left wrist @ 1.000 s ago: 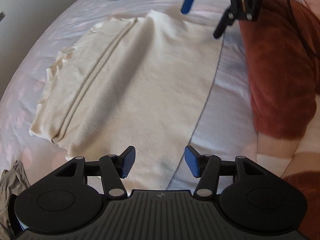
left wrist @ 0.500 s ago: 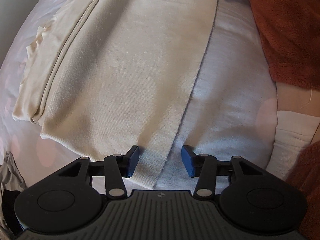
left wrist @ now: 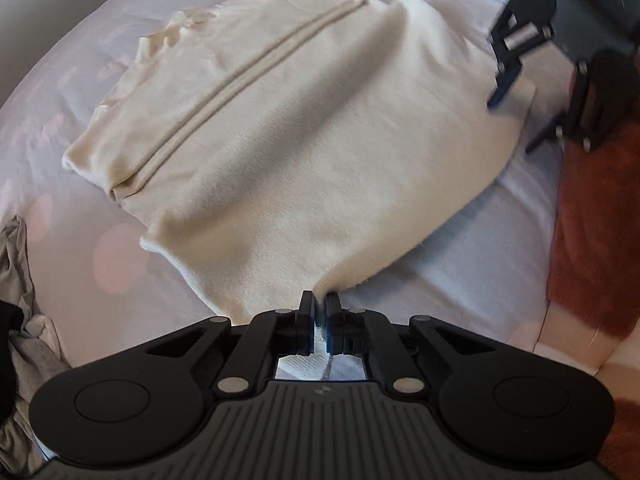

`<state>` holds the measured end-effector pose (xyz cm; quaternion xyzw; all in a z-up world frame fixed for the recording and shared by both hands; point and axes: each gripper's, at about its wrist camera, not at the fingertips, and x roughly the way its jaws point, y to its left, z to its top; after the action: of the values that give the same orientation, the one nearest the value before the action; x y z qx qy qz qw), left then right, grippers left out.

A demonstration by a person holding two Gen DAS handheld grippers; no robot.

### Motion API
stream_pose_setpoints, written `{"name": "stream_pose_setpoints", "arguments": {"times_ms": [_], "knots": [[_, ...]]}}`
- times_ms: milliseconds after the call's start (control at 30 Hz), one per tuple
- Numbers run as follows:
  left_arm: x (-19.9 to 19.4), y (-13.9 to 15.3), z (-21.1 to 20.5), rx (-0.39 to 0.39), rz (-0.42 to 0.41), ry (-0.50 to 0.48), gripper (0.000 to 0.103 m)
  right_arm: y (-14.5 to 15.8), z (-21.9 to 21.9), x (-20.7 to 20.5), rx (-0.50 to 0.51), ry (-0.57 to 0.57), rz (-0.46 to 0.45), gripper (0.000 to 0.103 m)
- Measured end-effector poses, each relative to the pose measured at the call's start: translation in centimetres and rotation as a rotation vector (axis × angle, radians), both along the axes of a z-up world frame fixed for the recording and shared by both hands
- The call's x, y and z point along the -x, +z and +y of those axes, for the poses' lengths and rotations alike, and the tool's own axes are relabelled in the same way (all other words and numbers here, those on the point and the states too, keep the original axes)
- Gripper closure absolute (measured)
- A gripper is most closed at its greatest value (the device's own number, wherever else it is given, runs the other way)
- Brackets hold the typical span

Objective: Fold clothes
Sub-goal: 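Grasp the hem corners with both grippers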

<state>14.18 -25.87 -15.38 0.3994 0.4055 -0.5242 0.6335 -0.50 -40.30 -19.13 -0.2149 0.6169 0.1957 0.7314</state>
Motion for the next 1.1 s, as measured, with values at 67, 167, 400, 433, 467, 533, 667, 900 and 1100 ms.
{"name": "stream_pose_setpoints", "arguments": {"times_ms": [67, 167, 400, 433, 467, 533, 667, 900, 1100], "knots": [[-1.0, 1.3, -0.1, 0.037, 0.045, 0.056, 0.1, -0.6, 0.4, -0.2, 0.019, -0.007, 0.005, 0.048], [-1.9, 2.7, -0.5, 0.074, 0.084, 0.097, 0.1, -0.8, 0.7, -0.2, 0.045, -0.011, 0.002, 0.048], [-2.7, 3.6, -0.4, 0.1, 0.093, 0.138, 0.1, -0.4, -0.1, 0.5, 0.102, -0.053, -0.031, 0.057], [-2.7, 3.6, -0.4, 0.102, 0.093, 0.142, 0.1, -0.3, -0.2, 0.7, 0.111, -0.056, -0.035, 0.063], [-2.9, 3.6, -0.3, 0.104, 0.093, 0.147, 0.1, -0.3, -0.2, 0.8, 0.123, -0.057, -0.039, 0.065], [-3.2, 3.7, -0.3, 0.108, 0.091, 0.157, 0.1, -0.1, -0.4, 1.2, 0.147, -0.057, -0.046, 0.074], [-3.2, 4.2, -0.2, 0.113, 0.08, 0.166, 0.1, 0.3, -1.2, 2.1, 0.213, -0.064, -0.069, 0.095], [-2.5, 5.5, 0.5, 0.133, 0.034, 0.154, 0.1, 3.8, -4.2, 5.1, 0.22, -0.186, -0.218, 0.099], [-0.2, 7.5, 1.2, 0.155, -0.065, 0.091, 0.1, 7.8, -4.2, 7.6, 0.225, -0.247, -0.366, 0.099]]}}
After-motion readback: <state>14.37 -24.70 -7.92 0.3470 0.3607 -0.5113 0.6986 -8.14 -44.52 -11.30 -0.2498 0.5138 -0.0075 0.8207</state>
